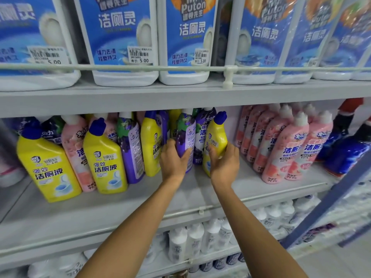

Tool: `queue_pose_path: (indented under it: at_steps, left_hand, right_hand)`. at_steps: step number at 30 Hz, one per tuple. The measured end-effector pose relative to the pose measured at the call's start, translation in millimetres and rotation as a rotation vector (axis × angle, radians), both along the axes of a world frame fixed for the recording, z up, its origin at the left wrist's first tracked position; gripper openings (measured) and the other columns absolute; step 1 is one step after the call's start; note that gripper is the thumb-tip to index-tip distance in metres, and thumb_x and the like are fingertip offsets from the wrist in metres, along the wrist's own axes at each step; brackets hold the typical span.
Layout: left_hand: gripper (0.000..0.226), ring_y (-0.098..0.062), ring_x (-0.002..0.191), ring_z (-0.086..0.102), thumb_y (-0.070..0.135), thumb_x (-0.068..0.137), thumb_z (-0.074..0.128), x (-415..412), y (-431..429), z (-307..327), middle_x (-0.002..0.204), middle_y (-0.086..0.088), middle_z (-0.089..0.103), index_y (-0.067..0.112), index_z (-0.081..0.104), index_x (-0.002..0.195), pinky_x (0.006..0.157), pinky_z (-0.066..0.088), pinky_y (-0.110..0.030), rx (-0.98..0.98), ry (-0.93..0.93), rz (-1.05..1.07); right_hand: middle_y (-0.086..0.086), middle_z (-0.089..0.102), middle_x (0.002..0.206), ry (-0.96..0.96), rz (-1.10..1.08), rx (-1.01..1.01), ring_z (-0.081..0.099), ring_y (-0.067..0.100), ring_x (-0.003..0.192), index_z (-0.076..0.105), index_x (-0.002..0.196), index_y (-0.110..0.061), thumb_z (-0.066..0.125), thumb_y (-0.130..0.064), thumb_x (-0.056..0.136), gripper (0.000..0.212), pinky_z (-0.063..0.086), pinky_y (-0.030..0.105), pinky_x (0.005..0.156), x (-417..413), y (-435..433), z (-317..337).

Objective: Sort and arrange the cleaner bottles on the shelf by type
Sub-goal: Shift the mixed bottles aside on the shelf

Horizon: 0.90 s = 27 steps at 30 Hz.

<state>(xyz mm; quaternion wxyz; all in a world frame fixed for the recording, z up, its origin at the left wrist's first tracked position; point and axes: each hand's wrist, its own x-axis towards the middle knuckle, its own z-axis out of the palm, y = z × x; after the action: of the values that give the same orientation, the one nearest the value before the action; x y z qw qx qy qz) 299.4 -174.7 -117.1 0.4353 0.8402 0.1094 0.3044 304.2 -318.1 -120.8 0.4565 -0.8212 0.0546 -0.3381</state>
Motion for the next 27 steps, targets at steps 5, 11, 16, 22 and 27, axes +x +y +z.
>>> queue_pose_path:
  at_steps: [5,11,16,22,27]
  left_hand:
    - [0.041,-0.028,0.091,0.071,0.042,0.081,0.079,-3,9,-2,0.102,-0.006,0.074,0.015,0.063,0.108,0.079,0.06,-0.047,-0.096,0.02,-0.104]
    - [0.049,-0.019,0.109,0.067,0.04,0.096,0.068,-31,31,8,0.123,-0.005,0.069,0.011,0.061,0.135,0.092,0.053,-0.026,-0.241,0.089,-0.275]
    - [0.024,-0.006,0.112,0.066,0.041,0.1,0.062,-82,73,13,0.119,0.008,0.071,0.027,0.068,0.118,0.093,0.049,-0.015,-0.451,-0.014,-0.29]
    - [0.038,-0.004,0.106,0.071,0.058,0.094,0.047,-147,132,19,0.11,0.009,0.077,0.031,0.071,0.105,0.091,0.053,-0.029,-0.66,-0.086,-0.185]
    - [0.035,-0.005,0.101,0.072,0.04,0.109,0.04,-175,177,26,0.093,0.014,0.078,0.025,0.071,0.103,0.08,0.056,-0.019,-0.675,-0.159,-0.019]
  right_hand:
    - [0.011,0.063,0.088,0.018,0.131,0.053,0.06,0.032,0.082,0.061,0.097,-0.007,0.069,-0.05,0.086,0.045,0.045,0.039,0.068,3,-12,4]
    - [0.0,0.071,0.093,0.125,0.302,0.118,0.065,0.021,0.088,0.068,0.099,-0.021,0.059,-0.048,0.101,0.028,0.045,0.032,0.076,-18,-27,26]
    - [-0.019,0.074,0.108,0.158,0.337,0.372,0.067,0.004,0.108,0.072,0.107,-0.036,0.038,-0.06,0.105,0.041,0.051,0.038,0.102,-54,-28,25]
    - [-0.01,0.07,0.121,0.168,0.486,0.639,0.067,0.005,0.112,0.063,0.133,-0.018,0.031,-0.05,0.11,0.051,0.051,0.037,0.106,-94,19,26]
    - [-0.005,0.072,0.124,0.221,0.633,0.634,0.065,0.015,0.121,0.07,0.121,-0.026,0.039,-0.061,0.099,0.052,0.048,0.041,0.111,-93,87,35]
